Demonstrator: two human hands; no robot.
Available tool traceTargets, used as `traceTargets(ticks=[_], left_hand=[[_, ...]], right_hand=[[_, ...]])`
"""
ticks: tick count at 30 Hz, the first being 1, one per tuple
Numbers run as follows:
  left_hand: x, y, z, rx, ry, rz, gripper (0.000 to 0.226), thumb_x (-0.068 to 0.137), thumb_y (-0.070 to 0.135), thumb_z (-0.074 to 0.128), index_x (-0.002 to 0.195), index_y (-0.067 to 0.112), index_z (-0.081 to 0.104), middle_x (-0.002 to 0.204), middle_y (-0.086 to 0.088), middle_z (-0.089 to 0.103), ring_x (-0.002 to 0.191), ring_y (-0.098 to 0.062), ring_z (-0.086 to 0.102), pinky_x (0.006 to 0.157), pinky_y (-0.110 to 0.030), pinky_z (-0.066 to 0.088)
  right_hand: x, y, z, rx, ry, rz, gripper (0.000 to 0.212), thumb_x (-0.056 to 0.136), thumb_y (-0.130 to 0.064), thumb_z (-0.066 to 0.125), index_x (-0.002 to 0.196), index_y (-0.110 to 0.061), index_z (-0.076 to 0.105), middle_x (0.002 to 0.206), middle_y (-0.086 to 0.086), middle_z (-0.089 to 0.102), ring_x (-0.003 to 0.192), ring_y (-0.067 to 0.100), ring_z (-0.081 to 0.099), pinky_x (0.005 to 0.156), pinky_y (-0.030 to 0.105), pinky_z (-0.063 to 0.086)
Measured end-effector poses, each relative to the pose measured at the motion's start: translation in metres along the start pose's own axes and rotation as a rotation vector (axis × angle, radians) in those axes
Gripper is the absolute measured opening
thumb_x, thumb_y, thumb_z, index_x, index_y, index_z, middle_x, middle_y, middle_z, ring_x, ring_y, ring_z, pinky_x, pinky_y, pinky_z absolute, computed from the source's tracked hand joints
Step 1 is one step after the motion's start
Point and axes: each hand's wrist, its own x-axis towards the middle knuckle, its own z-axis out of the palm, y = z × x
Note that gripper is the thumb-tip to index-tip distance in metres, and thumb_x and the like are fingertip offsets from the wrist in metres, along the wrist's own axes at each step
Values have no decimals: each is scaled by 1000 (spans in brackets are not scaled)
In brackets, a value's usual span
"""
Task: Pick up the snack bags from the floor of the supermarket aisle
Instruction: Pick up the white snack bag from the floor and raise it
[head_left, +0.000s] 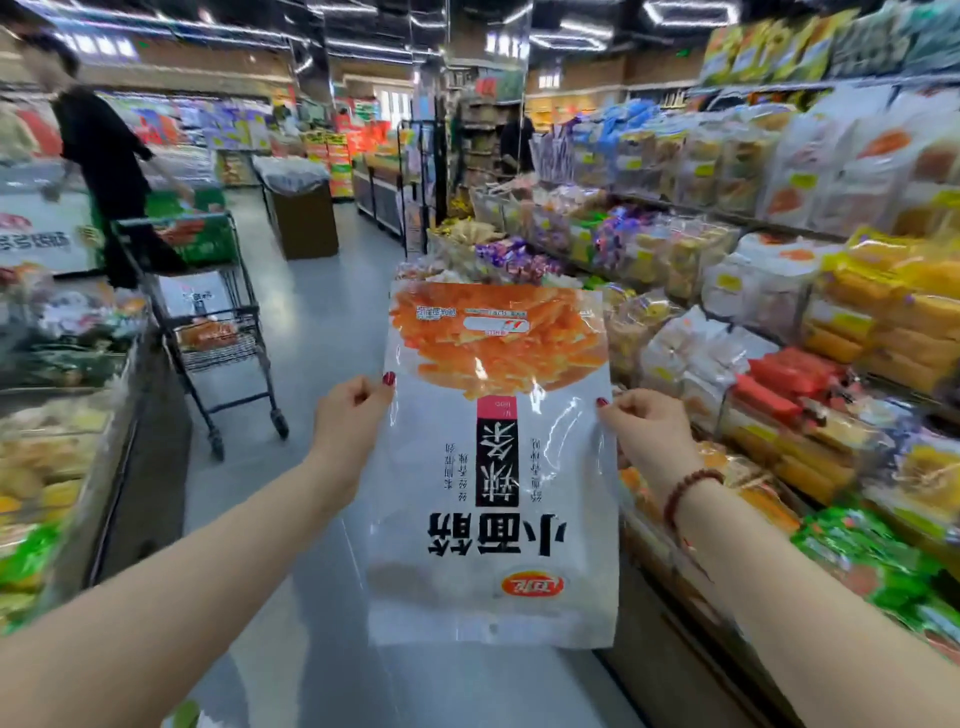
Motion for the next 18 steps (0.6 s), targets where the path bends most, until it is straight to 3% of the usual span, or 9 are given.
traceTargets(ticks=[6,10,12,18], left_hand=[[89,-13,-7,78,193,-53,30,94,27,54,69,12,47,67,-7,44,65,-20,38,65,-32,29],[141,-10,-10,89,292,-56,37,96,18,51,63,13,35,62,-4,32,58,-17,29,57,-30,22],[165,-11,-15,107,328,-59,39,96,18,52,61,14,35,60,-3,31,58,-17,29,57,-30,21],[246,-28,-42,144,399,-70,19,92,13,53,75,8,49,73,-11,38,68,-18,34,61,-30,24]], right_hand=[[119,0,82,6,-184,-55,32,88,-18,62,61,-10,48,51,1,40,53,20,39,60,33,37],[188,-14,135,-3,-296,-107,33,88,-19,63,60,-13,47,54,3,41,56,19,40,62,34,37],[214,-19,162,22,-334,-113,33,89,-14,61,60,-11,45,54,4,37,53,16,35,59,29,33],[282,-24,250,24,-423,-119,28,89,-16,61,65,-7,50,58,4,40,57,18,40,60,33,39]])
